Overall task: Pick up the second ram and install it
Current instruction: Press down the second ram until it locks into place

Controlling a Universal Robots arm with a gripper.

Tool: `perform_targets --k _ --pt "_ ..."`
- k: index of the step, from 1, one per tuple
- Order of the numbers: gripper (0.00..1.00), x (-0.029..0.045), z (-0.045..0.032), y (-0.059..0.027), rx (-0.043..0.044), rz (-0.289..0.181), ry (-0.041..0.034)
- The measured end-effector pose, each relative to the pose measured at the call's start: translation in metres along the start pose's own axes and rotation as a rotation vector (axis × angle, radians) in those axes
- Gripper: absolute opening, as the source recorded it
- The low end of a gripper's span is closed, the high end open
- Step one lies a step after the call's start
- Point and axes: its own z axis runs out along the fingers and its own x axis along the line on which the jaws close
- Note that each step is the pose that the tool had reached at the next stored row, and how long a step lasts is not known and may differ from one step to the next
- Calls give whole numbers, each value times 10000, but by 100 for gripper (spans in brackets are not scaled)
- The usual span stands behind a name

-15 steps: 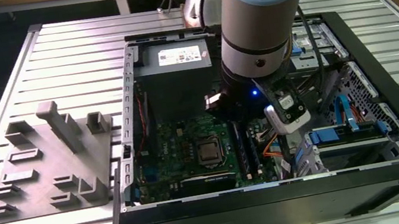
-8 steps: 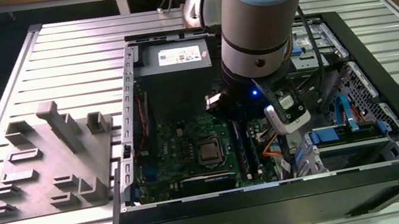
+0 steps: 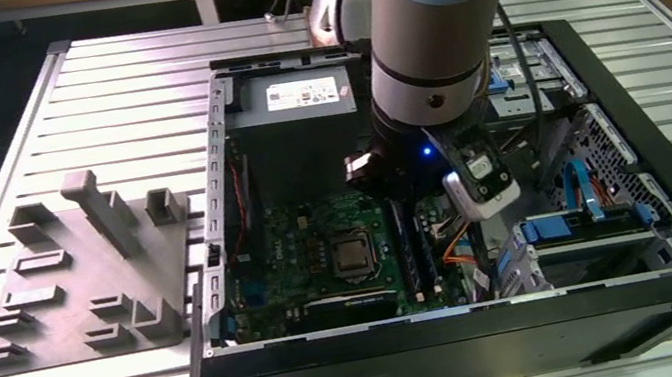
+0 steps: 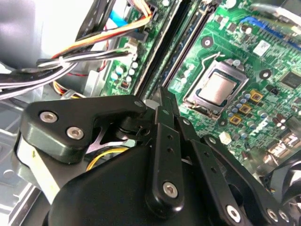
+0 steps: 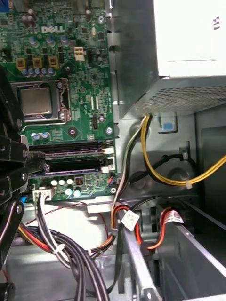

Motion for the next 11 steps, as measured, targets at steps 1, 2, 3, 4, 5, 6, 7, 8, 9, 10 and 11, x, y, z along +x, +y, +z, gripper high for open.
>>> perform_targets --k 1,2,3,4,5,6,7,8,9,10,11 --pt "7 2 3 20 0 0 0" --pt "7 4 5 41 1 -1 0" --pt "7 7 8 64 2 -1 0" --pt "7 9 12 90 1 0 0" --pt "7 12 15 117 0 -1 0" --pt "7 14 19 143 0 -1 0" --pt "7 17 22 165 1 0 1" --pt "7 19 25 184 0 -1 0" --pt "7 20 29 199 0 -1 0" --pt "7 22 34 215 0 0 0" --pt "7 24 40 231 0 0 0"
